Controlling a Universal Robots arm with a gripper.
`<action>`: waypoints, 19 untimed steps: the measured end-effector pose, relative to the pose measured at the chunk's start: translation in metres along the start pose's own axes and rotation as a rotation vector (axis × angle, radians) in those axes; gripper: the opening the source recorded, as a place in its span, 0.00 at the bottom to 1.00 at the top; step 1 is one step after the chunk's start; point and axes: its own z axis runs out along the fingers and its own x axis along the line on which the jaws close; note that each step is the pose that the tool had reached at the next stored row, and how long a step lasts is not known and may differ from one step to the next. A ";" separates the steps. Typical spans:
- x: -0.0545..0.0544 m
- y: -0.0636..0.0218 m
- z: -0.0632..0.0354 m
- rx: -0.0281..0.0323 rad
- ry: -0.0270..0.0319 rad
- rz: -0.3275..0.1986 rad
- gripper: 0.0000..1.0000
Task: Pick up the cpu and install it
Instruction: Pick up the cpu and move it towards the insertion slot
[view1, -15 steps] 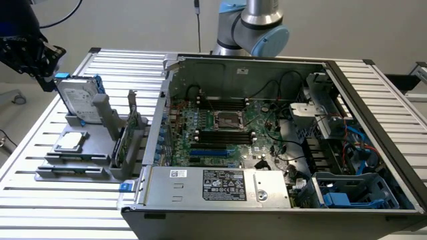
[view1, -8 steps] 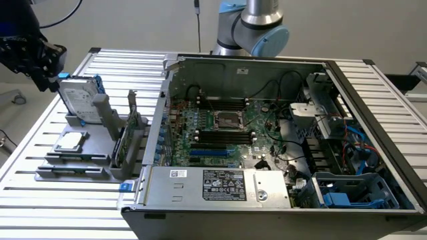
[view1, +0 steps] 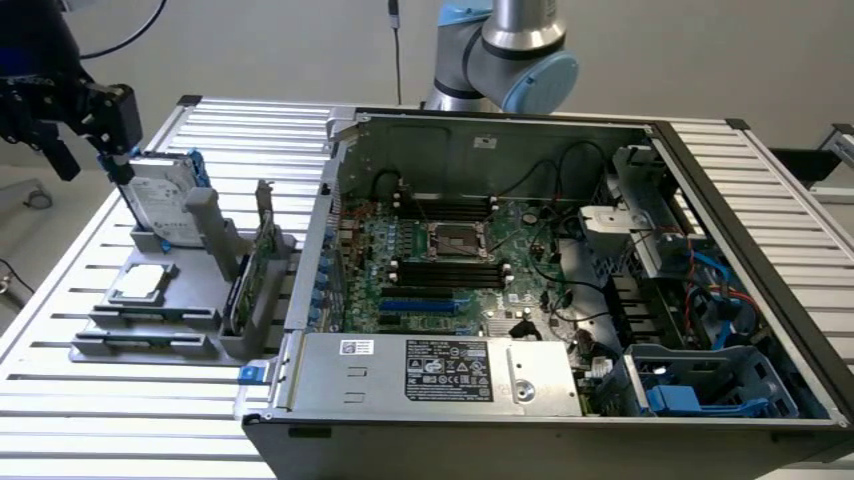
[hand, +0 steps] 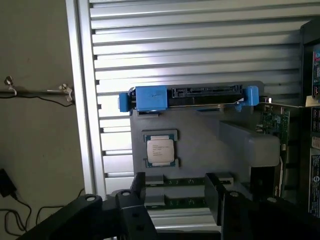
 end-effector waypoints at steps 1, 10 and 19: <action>0.001 0.0000 0.0018 0.0001 0.0000 0.000 0.60; 0.014 -0.0005 0.0182 0.0000 -0.0001 0.000 0.66; 0.018 0.0002 0.0346 0.0001 -0.0001 0.000 0.66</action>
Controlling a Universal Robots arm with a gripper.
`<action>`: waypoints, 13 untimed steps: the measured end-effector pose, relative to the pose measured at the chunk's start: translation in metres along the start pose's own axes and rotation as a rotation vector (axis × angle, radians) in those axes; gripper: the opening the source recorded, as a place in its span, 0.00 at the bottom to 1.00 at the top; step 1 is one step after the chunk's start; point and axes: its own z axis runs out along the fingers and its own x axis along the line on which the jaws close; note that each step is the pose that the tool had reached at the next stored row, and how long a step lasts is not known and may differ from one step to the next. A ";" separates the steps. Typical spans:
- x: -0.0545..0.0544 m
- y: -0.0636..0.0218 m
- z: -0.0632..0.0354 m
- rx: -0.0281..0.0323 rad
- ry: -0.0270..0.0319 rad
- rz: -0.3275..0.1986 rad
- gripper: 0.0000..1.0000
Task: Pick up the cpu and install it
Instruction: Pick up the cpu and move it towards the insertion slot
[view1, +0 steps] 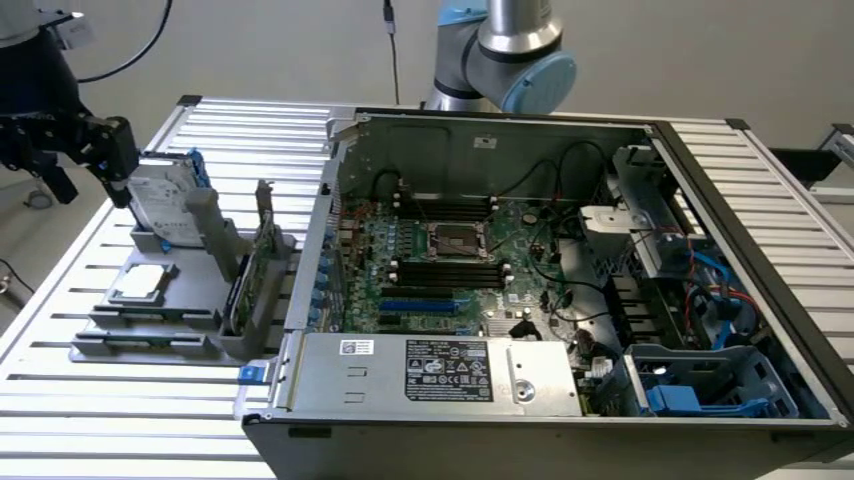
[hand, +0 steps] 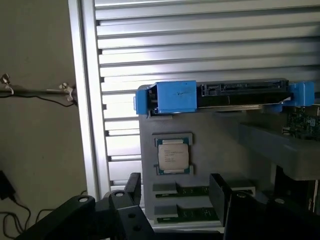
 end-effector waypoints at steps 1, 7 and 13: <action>0.000 0.0002 0.0019 -0.0001 -0.0001 0.000 0.66; 0.000 0.0012 0.0128 0.0000 -0.0001 0.000 0.66; 0.000 0.0022 0.0236 0.0000 0.0000 0.000 0.66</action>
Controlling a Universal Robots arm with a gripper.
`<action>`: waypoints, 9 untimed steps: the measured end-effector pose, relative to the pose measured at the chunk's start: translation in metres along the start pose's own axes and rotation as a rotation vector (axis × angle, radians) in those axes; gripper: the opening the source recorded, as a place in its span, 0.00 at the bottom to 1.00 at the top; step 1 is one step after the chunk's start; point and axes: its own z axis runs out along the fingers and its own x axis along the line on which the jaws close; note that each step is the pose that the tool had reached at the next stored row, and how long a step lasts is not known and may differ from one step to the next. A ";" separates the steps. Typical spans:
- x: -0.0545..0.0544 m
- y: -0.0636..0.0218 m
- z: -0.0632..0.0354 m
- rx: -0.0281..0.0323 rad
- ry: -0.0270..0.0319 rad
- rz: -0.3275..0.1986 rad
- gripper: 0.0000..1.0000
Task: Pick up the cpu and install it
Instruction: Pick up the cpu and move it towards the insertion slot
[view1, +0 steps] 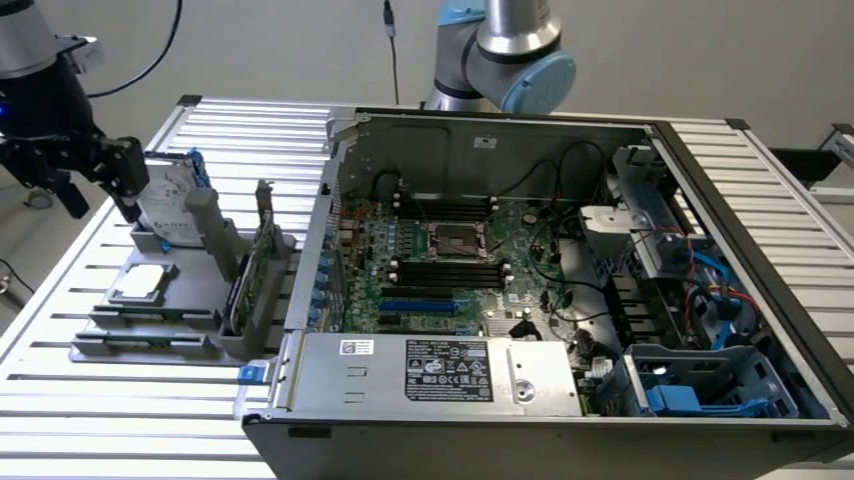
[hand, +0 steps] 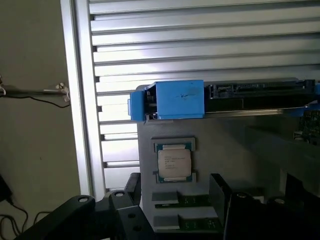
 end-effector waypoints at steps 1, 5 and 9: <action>0.000 0.0002 0.0018 0.0000 0.0000 0.000 0.66; 0.000 0.0008 0.0091 0.0000 0.0000 0.000 0.66; 0.000 0.0015 0.0164 0.0000 -0.0001 0.000 0.66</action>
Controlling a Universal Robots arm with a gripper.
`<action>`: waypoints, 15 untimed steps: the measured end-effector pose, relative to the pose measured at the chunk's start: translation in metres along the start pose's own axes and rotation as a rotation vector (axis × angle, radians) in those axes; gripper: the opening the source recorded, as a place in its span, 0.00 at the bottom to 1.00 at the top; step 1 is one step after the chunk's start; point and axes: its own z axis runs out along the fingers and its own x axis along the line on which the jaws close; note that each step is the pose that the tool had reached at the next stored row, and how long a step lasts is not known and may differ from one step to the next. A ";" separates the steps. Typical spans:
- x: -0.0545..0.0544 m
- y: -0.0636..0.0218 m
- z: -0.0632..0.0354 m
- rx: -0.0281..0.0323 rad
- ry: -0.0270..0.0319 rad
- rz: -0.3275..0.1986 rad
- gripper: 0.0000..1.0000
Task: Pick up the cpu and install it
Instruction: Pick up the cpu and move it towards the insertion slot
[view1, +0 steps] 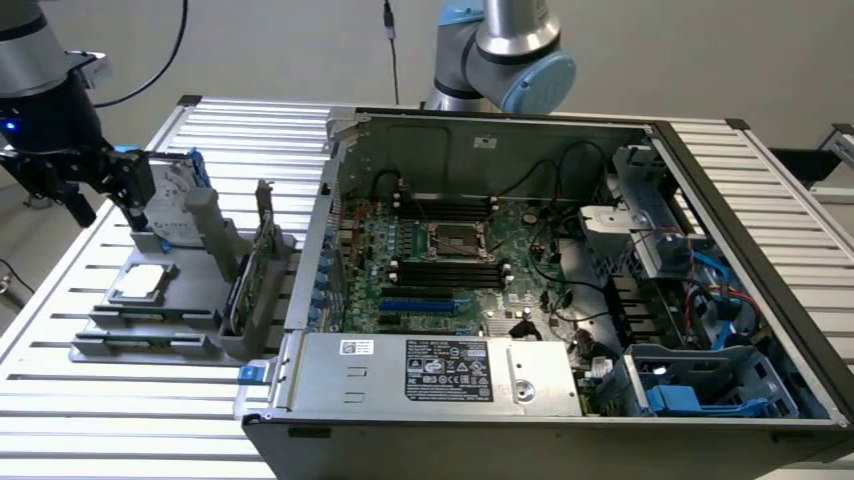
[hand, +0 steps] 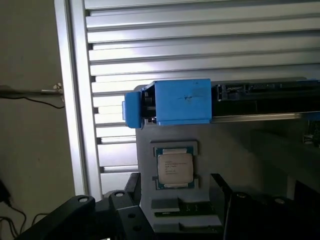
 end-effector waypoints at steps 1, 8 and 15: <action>0.000 0.0002 0.0019 0.0000 0.0000 0.000 0.66; 0.000 0.0011 0.0144 0.0000 0.0001 0.000 0.66; 0.000 0.0015 0.0273 0.0000 -0.0001 -0.003 0.66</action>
